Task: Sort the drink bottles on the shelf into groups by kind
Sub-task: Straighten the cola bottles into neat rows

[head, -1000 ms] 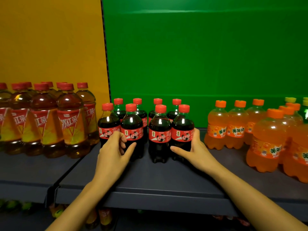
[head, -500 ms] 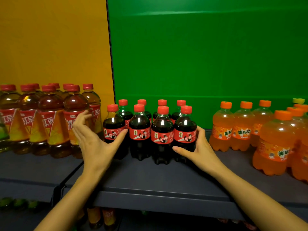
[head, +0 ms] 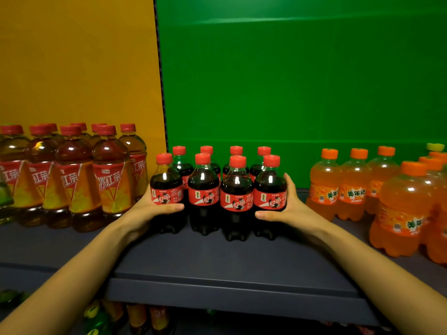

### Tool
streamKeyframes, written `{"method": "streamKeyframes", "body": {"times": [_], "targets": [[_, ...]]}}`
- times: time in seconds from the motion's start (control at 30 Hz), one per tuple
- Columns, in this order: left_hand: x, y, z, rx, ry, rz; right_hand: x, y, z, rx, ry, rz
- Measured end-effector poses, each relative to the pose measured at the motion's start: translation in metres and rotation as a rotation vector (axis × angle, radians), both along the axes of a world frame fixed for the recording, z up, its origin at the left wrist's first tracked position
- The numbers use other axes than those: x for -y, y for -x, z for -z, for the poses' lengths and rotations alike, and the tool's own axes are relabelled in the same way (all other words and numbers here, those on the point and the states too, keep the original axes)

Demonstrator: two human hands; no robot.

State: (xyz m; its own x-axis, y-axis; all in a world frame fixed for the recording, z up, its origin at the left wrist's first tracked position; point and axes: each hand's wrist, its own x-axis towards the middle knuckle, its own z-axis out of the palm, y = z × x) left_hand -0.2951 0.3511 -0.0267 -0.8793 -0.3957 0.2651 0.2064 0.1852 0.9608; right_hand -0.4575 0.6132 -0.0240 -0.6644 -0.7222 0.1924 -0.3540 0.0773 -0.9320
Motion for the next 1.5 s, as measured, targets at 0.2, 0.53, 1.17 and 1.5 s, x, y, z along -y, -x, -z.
{"method": "streamKeyframes", "body": {"times": [0.2, 0.53, 1.17, 1.5], "targets": [[-0.007, 0.003, -0.001, 0.004, 0.034, 0.075, 0.005, 0.004, 0.006, -0.011, 0.066, -0.028], [-0.005, 0.007, 0.003, -0.014, 0.069, 0.079, 0.009, 0.006, 0.009, -0.032, 0.095, -0.038], [-0.037, -0.019, 0.006, -0.534, 0.521, -0.484, -0.009, -0.025, 0.022, -0.165, 0.014, 0.304], [-0.1, 0.014, 0.023, -0.048, 0.857, -0.294, -0.012, -0.042, 0.021, -0.212, -0.024, 0.364]]}}
